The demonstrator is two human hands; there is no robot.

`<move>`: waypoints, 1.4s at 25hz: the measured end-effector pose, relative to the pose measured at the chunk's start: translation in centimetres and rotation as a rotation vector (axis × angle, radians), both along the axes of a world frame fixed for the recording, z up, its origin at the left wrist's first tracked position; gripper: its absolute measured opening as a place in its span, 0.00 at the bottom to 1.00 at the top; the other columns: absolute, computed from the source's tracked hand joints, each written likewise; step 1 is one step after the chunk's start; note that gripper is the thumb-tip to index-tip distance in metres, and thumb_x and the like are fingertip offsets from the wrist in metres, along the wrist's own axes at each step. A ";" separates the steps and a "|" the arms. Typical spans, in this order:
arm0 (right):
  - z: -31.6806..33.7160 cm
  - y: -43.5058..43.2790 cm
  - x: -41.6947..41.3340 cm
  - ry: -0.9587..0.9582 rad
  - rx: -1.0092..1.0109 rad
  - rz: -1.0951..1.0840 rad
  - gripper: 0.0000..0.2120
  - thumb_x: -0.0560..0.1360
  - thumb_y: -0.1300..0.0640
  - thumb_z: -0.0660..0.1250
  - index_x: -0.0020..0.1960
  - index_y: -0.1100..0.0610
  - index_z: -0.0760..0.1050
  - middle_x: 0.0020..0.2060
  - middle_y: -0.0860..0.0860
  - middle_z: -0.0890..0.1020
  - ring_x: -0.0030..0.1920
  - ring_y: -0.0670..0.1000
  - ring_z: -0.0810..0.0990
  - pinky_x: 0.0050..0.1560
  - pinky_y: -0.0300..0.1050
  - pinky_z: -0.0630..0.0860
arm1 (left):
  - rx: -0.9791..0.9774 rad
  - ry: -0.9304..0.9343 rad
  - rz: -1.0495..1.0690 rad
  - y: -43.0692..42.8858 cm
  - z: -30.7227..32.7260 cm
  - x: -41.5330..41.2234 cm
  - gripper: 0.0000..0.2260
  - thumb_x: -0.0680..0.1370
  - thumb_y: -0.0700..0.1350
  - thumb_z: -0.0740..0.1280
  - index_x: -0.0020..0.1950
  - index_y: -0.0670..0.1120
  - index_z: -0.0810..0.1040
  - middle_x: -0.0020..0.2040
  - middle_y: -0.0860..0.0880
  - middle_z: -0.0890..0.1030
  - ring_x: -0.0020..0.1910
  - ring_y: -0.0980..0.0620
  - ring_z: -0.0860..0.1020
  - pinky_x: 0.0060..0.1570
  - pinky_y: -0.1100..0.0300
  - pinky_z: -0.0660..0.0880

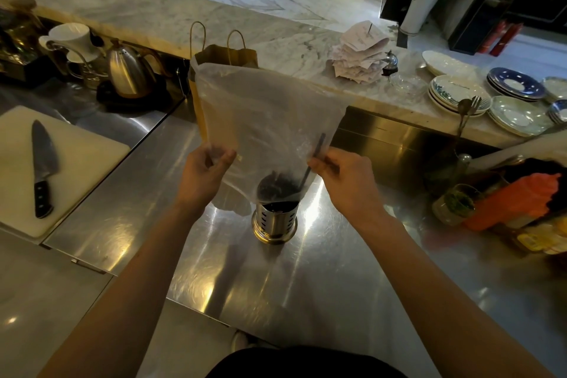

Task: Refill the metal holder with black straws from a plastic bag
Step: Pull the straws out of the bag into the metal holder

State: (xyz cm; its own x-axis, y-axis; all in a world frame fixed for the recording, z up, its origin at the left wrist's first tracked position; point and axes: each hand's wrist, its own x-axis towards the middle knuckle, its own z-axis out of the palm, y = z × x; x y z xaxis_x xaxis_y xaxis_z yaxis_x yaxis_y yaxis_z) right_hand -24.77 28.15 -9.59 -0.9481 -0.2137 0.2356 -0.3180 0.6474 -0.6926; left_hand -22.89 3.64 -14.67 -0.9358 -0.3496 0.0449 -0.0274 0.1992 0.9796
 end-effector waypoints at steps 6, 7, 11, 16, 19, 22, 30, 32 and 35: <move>0.1 0.0 0.2 -0.033 -0.026 -0.028 0.10 0.78 0.53 0.66 0.55 0.56 0.80 0.45 0.50 0.84 0.41 0.46 0.80 0.46 0.33 0.75 | 0.003 0.004 -0.028 -0.3 0.1 0.0 0.24 0.71 0.64 0.69 0.52 0.45 0.81 0.49 0.45 0.84 0.51 0.45 0.83 0.55 0.38 0.78; 0.2 -0.1 0.4 -0.032 -0.063 -0.034 0.09 0.78 0.53 0.66 0.55 0.56 0.80 0.46 0.48 0.83 0.43 0.44 0.79 0.46 0.28 0.72 | 0.010 0.004 -0.035 -0.3 0.0 0.1 0.26 0.69 0.67 0.69 0.52 0.45 0.81 0.49 0.45 0.84 0.51 0.45 0.83 0.56 0.38 0.77; 0.2 -0.4 0.5 0.034 -0.229 -0.096 0.06 0.75 0.56 0.70 0.51 0.56 0.79 0.45 0.47 0.83 0.45 0.43 0.81 0.47 0.25 0.73 | 0.019 0.011 -0.020 -0.3 0.3 -0.1 0.19 0.73 0.60 0.70 0.51 0.44 0.81 0.49 0.44 0.84 0.51 0.44 0.83 0.56 0.38 0.77; -0.1 -0.2 -0.2 0.018 -0.241 -0.056 0.04 0.74 0.58 0.71 0.48 0.56 0.80 0.42 0.47 0.84 0.44 0.42 0.82 0.47 0.28 0.75 | -0.016 0.005 -0.033 -0.3 0.4 -0.5 0.12 0.78 0.49 0.68 0.52 0.41 0.80 0.47 0.43 0.84 0.48 0.46 0.83 0.55 0.41 0.79; -0.1 -0.1 -0.3 -0.048 -0.290 -0.016 0.04 0.76 0.61 0.68 0.50 0.56 0.78 0.43 0.49 0.84 0.45 0.44 0.83 0.49 0.34 0.78 | -0.019 -0.003 -0.047 0.0 0.1 -0.5 0.11 0.78 0.49 0.68 0.52 0.41 0.81 0.48 0.43 0.84 0.49 0.46 0.83 0.55 0.41 0.79; -0.2 -0.1 -0.3 -0.117 -0.300 -0.017 0.08 0.76 0.63 0.67 0.54 0.56 0.74 0.46 0.49 0.83 0.46 0.46 0.83 0.51 0.41 0.81 | -0.018 -0.007 -0.063 0.5 0.2 -0.6 0.10 0.78 0.49 0.67 0.51 0.43 0.81 0.48 0.43 0.83 0.49 0.45 0.82 0.55 0.41 0.78; 0.8 -0.2 -0.9 -0.031 -0.292 -0.041 0.07 0.76 0.54 0.69 0.52 0.54 0.81 0.46 0.48 0.84 0.47 0.45 0.82 0.53 0.47 0.81 | -0.028 -0.012 -0.096 1.4 0.8 -0.8 0.07 0.78 0.48 0.67 0.50 0.46 0.80 0.48 0.45 0.83 0.50 0.46 0.81 0.57 0.41 0.77; 0.3 -0.6 -0.9 -0.053 -0.314 -0.078 0.10 0.75 0.53 0.69 0.53 0.57 0.81 0.45 0.51 0.84 0.46 0.48 0.83 0.51 0.49 0.82 | -0.029 -0.002 -0.087 1.3 0.8 -0.7 0.05 0.78 0.48 0.67 0.48 0.49 0.80 0.48 0.45 0.83 0.50 0.46 0.82 0.56 0.41 0.78; 0.2 -1.0 -1.0 -0.049 -0.319 -0.064 0.11 0.75 0.52 0.69 0.53 0.57 0.81 0.46 0.51 0.84 0.46 0.47 0.83 0.51 0.48 0.82 | -0.027 -0.013 -0.061 1.1 0.8 -0.6 0.03 0.78 0.49 0.67 0.47 0.51 0.80 0.48 0.45 0.83 0.49 0.46 0.82 0.56 0.41 0.78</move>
State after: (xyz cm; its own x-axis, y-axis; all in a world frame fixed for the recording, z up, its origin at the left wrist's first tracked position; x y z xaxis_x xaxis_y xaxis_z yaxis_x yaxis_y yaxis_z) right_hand -25.73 27.10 -9.39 -0.9692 -0.0757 0.2343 -0.2444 0.4134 -0.8772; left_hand -23.48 4.76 -13.90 -0.9560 -0.2905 0.0417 -0.0266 0.2274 0.9734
